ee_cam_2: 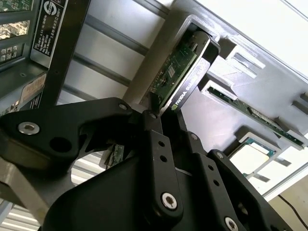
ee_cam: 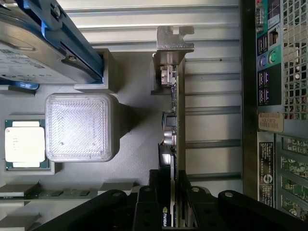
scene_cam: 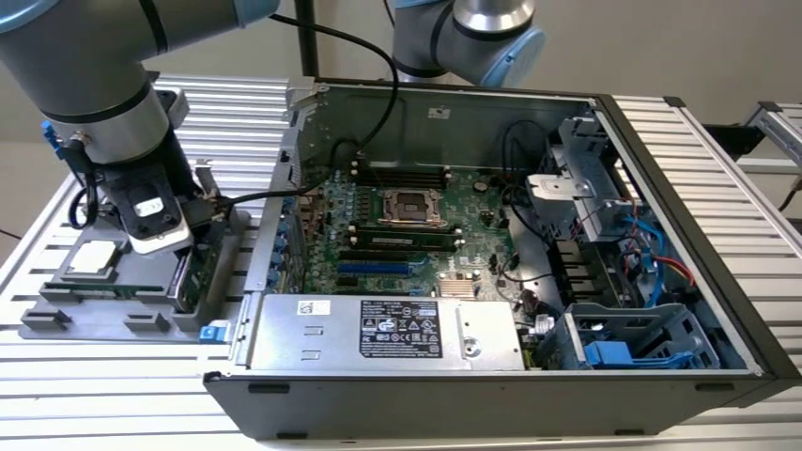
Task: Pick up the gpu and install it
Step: 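Pick up the gpu and move the gpu toward the slot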
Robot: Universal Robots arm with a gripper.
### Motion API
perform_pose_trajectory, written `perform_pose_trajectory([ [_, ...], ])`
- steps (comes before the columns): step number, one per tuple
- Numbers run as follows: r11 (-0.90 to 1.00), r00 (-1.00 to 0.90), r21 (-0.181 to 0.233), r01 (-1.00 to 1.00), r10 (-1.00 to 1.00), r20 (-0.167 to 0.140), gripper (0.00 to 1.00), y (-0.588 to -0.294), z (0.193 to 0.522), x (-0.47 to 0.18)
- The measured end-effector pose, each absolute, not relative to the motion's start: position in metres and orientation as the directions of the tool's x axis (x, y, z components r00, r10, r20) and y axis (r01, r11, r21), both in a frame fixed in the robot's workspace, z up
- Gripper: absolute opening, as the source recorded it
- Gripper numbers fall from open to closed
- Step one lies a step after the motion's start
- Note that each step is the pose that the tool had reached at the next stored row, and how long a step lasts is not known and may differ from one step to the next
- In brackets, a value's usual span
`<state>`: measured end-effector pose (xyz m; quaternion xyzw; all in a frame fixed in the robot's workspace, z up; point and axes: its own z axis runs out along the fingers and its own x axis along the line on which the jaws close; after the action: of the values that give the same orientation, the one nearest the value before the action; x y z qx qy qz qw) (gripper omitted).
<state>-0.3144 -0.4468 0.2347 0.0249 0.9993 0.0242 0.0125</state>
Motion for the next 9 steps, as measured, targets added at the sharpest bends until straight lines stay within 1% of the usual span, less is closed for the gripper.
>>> perform_pose_trajectory([
  [9, 0.998, -0.998, 0.049, 0.049, 0.050, -0.024, 0.00, -0.4468, 0.2344, -0.3144],
])
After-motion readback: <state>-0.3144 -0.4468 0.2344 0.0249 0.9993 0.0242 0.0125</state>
